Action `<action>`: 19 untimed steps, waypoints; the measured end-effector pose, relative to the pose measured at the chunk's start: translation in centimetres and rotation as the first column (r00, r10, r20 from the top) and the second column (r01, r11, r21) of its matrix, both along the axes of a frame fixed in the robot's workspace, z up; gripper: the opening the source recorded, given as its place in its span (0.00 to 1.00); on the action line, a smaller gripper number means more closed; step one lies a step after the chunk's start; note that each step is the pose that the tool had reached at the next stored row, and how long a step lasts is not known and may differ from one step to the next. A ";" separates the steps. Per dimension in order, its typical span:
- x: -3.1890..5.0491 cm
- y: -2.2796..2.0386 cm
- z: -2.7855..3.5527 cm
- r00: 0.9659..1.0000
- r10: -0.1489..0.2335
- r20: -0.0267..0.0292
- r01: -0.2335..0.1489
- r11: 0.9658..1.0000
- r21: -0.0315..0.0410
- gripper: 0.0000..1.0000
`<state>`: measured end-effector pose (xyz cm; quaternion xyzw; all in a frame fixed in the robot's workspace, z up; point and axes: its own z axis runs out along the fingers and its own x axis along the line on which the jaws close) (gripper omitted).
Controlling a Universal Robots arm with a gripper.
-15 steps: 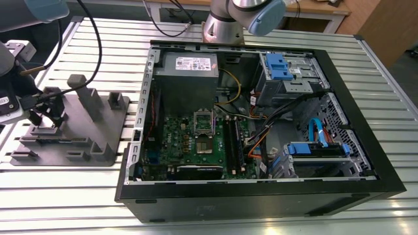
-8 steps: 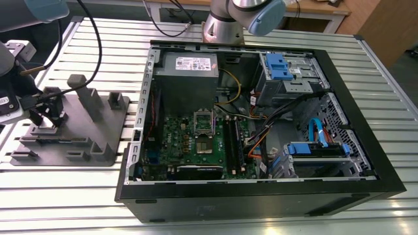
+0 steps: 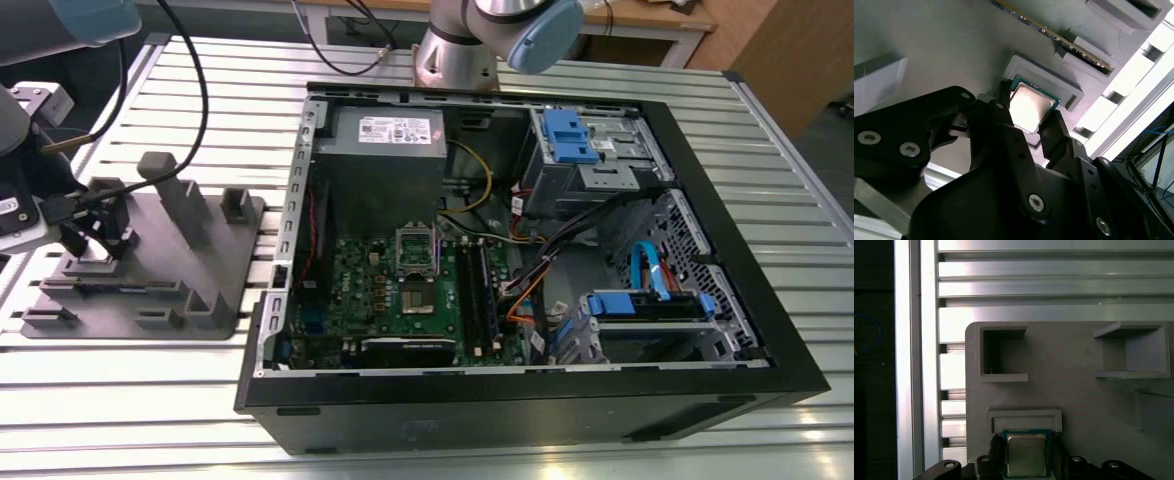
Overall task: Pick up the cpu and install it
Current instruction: 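Pick up the cpu and move it towards the insertion slot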
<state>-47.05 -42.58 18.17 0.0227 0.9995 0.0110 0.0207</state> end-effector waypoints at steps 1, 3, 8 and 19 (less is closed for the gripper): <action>-0.03 -0.01 0.00 1.000 0.000 0.000 0.000 1.000 0.000 0.48; -0.10 0.00 -0.01 1.000 0.000 0.000 0.000 1.000 0.000 0.48; -0.16 0.00 0.00 1.000 0.000 0.000 0.000 1.000 0.000 0.48; -0.17 0.00 -0.03 1.000 0.006 0.000 -0.006 1.000 0.000 0.48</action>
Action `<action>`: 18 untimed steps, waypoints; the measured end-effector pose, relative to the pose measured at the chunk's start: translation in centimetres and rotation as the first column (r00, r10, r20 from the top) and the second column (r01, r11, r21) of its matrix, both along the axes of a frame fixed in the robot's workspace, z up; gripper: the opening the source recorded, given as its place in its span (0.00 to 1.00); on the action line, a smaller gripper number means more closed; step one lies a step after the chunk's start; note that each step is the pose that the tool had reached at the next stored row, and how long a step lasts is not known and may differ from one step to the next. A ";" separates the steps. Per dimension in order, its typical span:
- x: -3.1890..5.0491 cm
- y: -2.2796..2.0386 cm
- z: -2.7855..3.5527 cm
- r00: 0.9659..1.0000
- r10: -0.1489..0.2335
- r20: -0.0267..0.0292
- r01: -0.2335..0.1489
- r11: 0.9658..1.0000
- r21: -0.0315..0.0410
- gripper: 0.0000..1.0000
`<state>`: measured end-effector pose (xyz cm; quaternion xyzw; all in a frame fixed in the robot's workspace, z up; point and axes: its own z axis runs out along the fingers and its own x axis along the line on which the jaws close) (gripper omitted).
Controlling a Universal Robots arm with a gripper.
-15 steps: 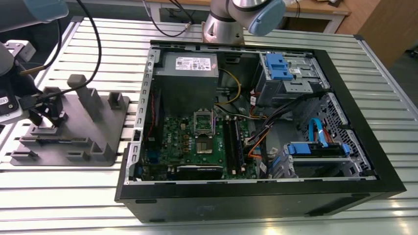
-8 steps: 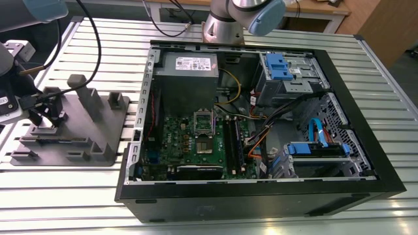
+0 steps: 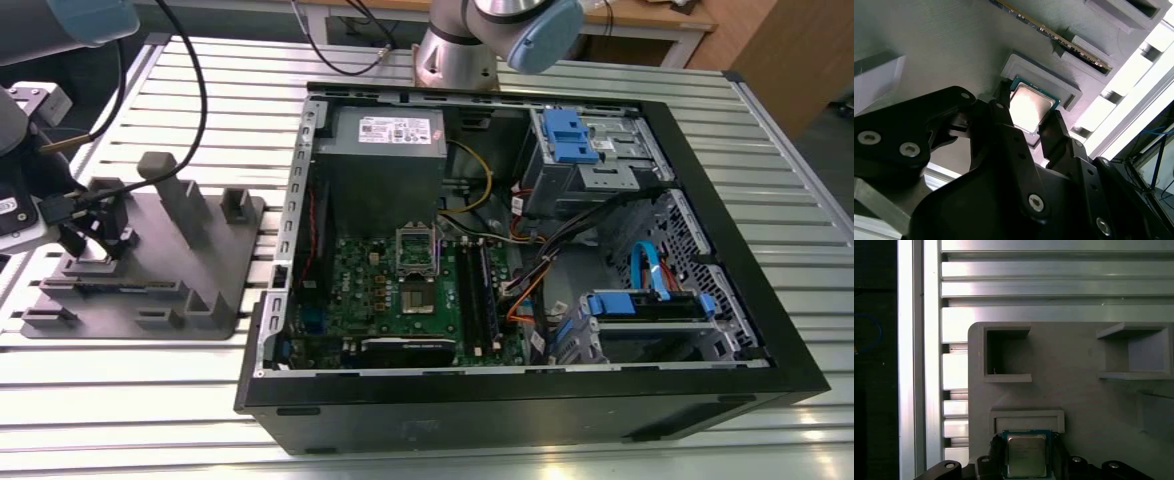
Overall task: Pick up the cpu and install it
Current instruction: 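Pick up the cpu and move it towards the insertion slot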
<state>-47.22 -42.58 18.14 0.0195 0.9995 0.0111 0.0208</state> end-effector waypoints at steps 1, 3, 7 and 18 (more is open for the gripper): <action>0.00 0.00 0.00 1.000 0.000 0.000 0.000 1.000 0.000 0.48; 0.00 0.00 0.00 1.000 0.000 0.000 0.000 1.000 0.000 0.47; 0.00 0.00 0.00 1.000 0.000 0.000 0.000 1.000 0.000 0.47; 0.01 0.00 0.33 1.000 0.001 0.000 -0.001 1.000 0.000 0.47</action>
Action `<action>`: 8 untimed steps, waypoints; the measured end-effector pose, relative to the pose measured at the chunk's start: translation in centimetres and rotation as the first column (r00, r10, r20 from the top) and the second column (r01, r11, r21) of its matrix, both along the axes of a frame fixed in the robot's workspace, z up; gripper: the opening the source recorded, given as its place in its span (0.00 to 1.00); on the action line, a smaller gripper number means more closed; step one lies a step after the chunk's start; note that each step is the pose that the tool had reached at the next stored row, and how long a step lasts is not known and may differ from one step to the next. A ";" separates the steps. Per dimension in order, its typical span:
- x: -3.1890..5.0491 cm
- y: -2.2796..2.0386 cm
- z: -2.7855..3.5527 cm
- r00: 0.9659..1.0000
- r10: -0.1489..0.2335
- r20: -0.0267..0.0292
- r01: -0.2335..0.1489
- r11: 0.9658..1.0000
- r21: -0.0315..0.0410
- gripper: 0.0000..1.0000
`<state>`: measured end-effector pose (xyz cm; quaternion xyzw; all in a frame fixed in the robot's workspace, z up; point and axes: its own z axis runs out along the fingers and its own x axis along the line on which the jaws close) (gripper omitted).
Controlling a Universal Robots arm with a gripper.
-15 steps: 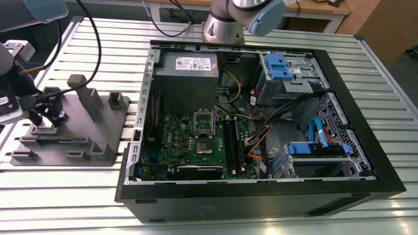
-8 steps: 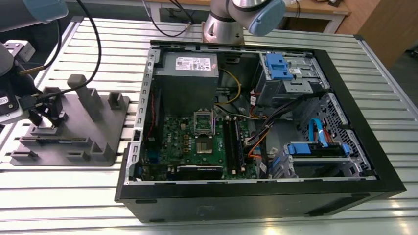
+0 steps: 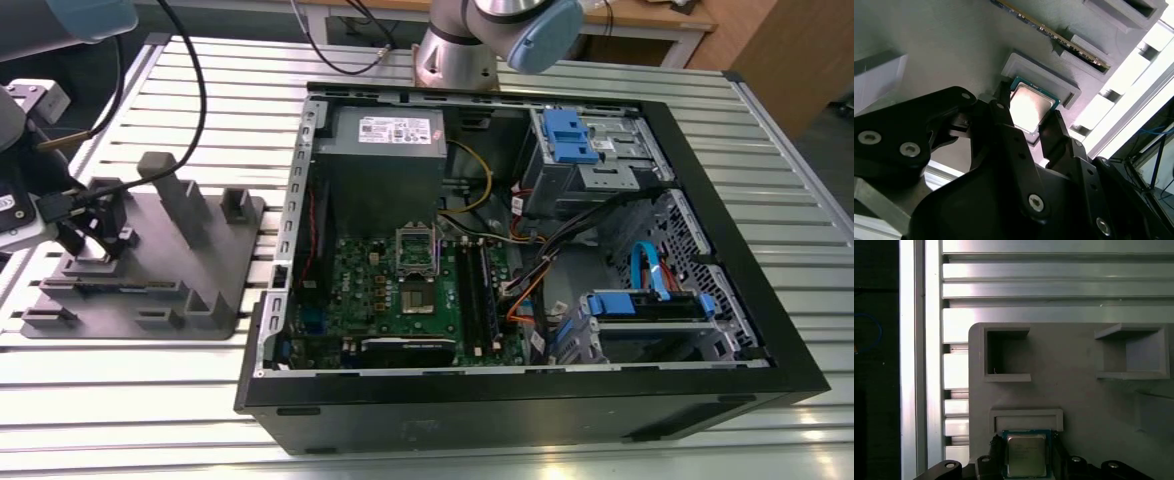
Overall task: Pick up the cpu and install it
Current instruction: 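Pick up the cpu and move it towards the insertion slot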
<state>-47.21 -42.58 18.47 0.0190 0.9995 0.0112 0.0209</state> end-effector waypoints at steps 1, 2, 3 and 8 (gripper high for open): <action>0.00 0.00 0.00 1.000 0.001 0.000 -0.001 1.000 0.000 0.47; -0.01 0.00 -0.01 1.000 0.006 0.000 -0.006 1.000 0.000 0.47; -0.01 0.00 -0.02 1.000 0.011 0.000 -0.011 1.000 0.000 0.47; -0.01 0.00 -0.07 1.000 0.021 0.000 -0.021 1.000 0.000 0.47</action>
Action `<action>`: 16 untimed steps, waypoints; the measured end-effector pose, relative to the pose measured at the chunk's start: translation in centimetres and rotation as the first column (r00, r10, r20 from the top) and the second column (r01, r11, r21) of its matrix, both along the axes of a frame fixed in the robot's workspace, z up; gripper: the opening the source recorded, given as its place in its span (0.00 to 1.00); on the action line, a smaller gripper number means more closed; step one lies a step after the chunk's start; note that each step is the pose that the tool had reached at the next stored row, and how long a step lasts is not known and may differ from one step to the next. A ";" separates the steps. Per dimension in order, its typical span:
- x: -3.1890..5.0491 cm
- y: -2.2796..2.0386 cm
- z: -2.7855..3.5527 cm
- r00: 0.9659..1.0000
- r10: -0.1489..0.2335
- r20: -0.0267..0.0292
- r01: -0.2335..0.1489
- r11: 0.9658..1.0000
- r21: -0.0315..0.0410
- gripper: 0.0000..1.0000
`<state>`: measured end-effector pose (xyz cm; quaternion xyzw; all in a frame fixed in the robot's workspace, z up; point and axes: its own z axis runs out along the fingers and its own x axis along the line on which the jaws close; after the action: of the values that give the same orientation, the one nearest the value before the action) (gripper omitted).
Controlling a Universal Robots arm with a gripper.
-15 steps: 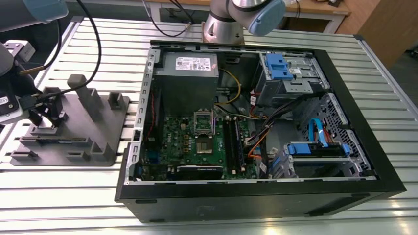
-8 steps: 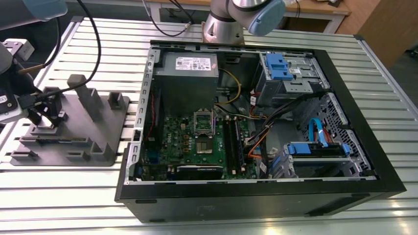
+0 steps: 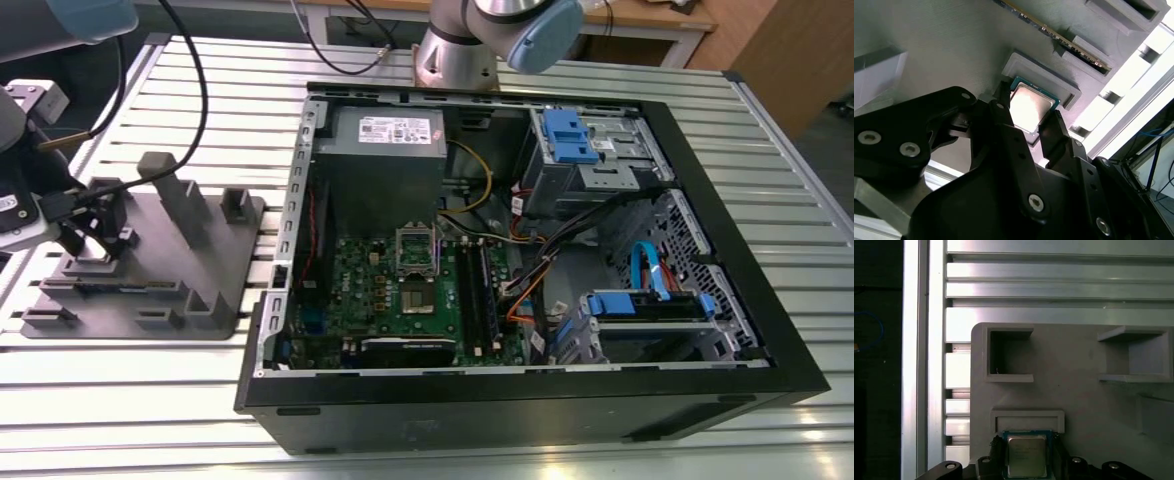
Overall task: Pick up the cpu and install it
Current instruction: 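Pick up the cpu and move it towards the insertion slot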
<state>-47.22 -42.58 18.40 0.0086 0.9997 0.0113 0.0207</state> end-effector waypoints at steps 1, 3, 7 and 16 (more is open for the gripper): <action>0.00 0.00 0.00 1.000 0.000 0.000 0.000 1.000 0.000 0.47; 0.00 0.00 -0.01 1.000 0.000 0.000 0.000 1.000 0.000 0.47; 0.00 0.00 -0.05 1.000 0.000 0.000 0.000 1.000 0.000 0.47; 0.00 0.00 -0.13 1.000 0.000 0.000 0.000 1.000 0.000 0.55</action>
<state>-47.22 -42.58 18.27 0.0086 0.9997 0.0113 0.0207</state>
